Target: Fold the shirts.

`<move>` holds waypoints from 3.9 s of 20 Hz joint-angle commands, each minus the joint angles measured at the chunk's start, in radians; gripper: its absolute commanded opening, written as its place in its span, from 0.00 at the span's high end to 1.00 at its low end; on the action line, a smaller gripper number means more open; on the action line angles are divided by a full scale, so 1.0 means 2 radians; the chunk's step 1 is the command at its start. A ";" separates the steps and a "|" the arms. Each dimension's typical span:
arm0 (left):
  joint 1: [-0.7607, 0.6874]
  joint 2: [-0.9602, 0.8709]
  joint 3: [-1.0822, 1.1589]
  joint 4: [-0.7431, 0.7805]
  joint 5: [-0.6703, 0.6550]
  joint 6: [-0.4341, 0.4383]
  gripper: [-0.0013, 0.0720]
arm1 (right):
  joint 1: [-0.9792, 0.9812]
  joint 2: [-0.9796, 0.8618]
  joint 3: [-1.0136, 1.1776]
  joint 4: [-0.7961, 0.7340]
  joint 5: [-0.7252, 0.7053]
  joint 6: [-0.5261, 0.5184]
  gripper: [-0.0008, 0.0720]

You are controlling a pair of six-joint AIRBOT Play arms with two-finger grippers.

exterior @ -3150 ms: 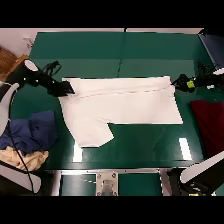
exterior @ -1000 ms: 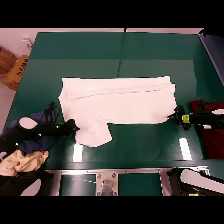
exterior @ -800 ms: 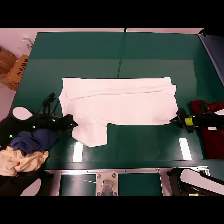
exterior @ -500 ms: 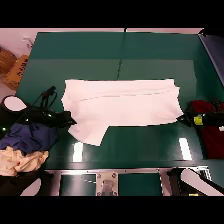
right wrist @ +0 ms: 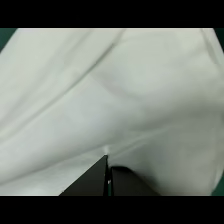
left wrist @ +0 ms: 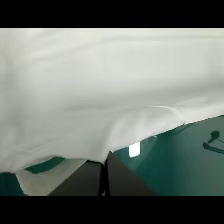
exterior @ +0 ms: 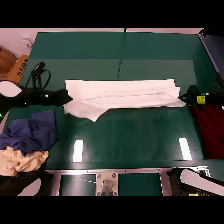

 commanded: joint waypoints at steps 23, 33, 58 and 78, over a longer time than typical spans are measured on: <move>0.046 -0.311 0.357 -0.026 -0.039 0.031 0.81 | -0.056 -0.366 0.381 -0.006 0.163 -0.088 0.15; -0.050 -0.317 0.357 -0.018 -0.008 0.032 0.95 | -0.027 -0.444 0.399 0.068 0.158 -0.110 0.84; -0.294 -0.501 0.428 -0.192 0.191 0.006 0.95 | 0.064 -0.192 0.485 0.106 0.296 -0.056 0.97; 0.121 -0.398 0.595 0.089 -0.264 -0.009 0.95 | 0.558 -0.328 0.406 0.113 -0.245 0.015 0.92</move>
